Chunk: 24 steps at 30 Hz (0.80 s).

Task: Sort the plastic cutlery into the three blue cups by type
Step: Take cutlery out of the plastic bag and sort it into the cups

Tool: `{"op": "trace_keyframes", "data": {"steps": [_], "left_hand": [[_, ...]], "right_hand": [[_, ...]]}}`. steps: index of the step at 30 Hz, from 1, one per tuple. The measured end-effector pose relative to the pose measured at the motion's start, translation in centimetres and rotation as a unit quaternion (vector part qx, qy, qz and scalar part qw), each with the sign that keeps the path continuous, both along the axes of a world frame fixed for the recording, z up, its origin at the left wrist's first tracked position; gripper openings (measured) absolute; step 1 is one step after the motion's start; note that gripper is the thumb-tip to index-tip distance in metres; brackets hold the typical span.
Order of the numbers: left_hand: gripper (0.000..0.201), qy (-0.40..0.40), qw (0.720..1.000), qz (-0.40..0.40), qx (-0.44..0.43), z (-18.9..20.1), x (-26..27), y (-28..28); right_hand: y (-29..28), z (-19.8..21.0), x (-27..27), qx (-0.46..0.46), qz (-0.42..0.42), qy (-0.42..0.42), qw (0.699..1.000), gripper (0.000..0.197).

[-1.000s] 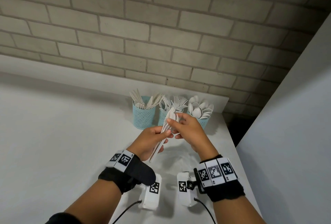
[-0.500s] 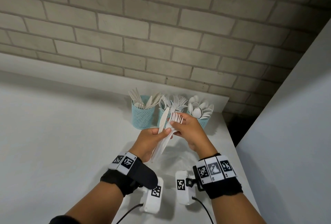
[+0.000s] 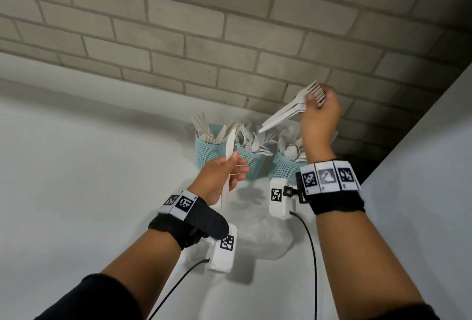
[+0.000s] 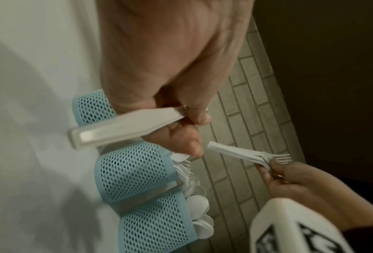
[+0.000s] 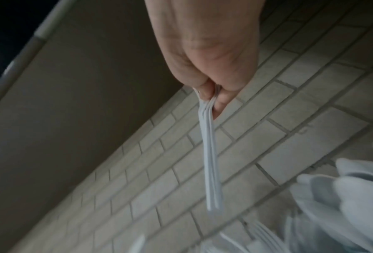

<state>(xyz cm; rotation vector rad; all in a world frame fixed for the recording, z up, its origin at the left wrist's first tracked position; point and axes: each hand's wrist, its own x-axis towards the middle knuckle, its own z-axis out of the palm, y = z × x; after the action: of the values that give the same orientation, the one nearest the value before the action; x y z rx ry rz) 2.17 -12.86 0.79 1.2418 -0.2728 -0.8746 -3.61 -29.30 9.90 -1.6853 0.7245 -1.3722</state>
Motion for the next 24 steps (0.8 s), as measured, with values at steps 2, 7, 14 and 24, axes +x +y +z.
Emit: {"op": "trace_keyframes", "data": {"steps": [2, 7, 14, 24], "left_hand": [[0.037, -0.009, 1.000, -0.004, 0.004, 0.3, 0.0, -0.3], [0.040, 0.033, 0.999, -0.036, -0.016, 0.4, 0.1, -0.5], [0.036, 0.070, 0.994, -0.059, -0.058, 0.1, 0.8, 0.2], [0.028, 0.036, 0.996, -0.060, -0.047, -0.8, 0.6, 0.4]], "right_hand": [[0.2, -1.3, 1.1, -0.034, -0.008, 0.034, 0.999, 0.021], [0.0, -6.0, 2.8, -0.049, 0.005, 0.177, 0.983, 0.020], [-0.3, -8.4, 3.0, -0.151, 0.033, 0.378, 0.913, 0.020], [2.4, -4.6, 1.8, -0.068, 0.169, 0.237, 0.954, 0.031]]}}
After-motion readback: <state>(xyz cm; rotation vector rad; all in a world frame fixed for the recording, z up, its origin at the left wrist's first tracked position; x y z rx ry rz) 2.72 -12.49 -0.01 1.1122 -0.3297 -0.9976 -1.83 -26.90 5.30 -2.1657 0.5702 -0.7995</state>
